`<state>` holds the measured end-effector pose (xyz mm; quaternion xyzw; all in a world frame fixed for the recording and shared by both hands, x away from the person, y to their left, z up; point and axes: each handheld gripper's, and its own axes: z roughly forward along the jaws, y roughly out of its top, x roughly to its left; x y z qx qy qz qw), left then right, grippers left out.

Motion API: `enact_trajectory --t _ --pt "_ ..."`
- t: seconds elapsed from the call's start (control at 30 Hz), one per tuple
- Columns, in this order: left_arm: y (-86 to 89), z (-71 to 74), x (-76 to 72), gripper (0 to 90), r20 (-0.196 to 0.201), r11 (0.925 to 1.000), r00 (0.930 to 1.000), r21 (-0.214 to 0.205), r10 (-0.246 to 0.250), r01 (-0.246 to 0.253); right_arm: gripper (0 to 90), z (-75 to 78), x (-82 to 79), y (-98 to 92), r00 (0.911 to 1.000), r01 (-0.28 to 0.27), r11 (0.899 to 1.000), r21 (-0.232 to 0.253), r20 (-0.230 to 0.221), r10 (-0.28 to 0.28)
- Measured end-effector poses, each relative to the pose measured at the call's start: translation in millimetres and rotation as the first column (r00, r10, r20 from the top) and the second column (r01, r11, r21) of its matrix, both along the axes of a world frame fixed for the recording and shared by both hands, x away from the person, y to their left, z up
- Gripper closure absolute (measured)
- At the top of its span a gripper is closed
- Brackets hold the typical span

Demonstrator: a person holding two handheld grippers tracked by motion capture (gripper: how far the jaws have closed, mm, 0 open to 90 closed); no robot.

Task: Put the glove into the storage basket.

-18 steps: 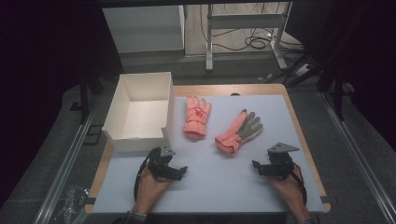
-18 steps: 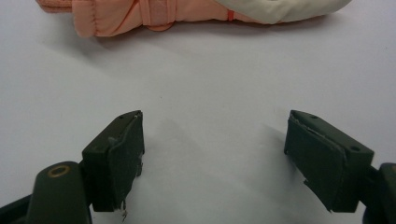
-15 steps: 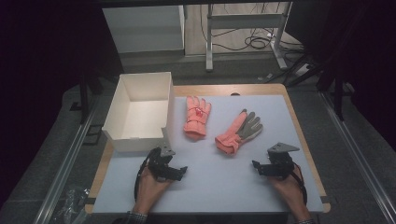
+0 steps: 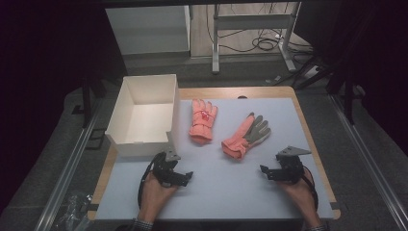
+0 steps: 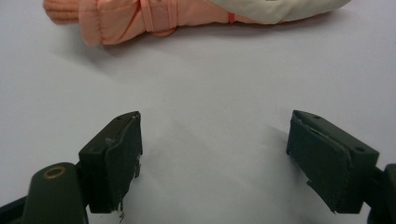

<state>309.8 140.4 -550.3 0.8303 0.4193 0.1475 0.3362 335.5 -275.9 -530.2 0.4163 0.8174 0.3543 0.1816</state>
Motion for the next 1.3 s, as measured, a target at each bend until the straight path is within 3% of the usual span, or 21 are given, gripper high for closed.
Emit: enact_trajectory --t 0.07,0.33,0.67,0.97,1.13,1.3 --pt "0.2 -0.1 0.1 0.2 -0.001 1.0000 1.0000 -0.003 0.001 -0.001 18.7 -0.5 -1.1 3.5 0.9999 -0.003 0.999 -0.038 0.017 0.003" --pt "0.3 -0.3 -0.1 0.2 0.002 1.0000 1.0000 -0.004 0.001 -0.001 19.0 1.3 -2.0 5.1 0.9998 0.013 0.999 -0.046 0.012 -0.013" --pt "0.4 -0.3 -0.1 0.2 0.002 1.0000 1.0000 -0.004 0.001 -0.001 20.2 14.3 3.0 4.5 0.9991 0.038 0.999 0.002 0.019 -0.038" --pt "0.4 -0.3 -0.2 0.2 0.002 1.0000 1.0000 -0.005 0.002 -0.002 25.0 28.7 19.2 12.9 0.9990 0.039 0.999 0.020 0.021 -0.039" --pt "0.5 -0.2 -0.1 0.2 0.000 1.0000 1.0000 -0.005 0.001 -0.001 28.1 34.5 31.4 22.4 0.9993 0.031 1.000 0.004 0.023 -0.031" --pt "0.4 -0.3 -0.1 0.2 0.001 1.0000 1.0000 -0.006 0.002 -0.002 36.5 39.9 45.8 29.4 0.9998 0.019 1.000 0.007 0.009 -0.020"
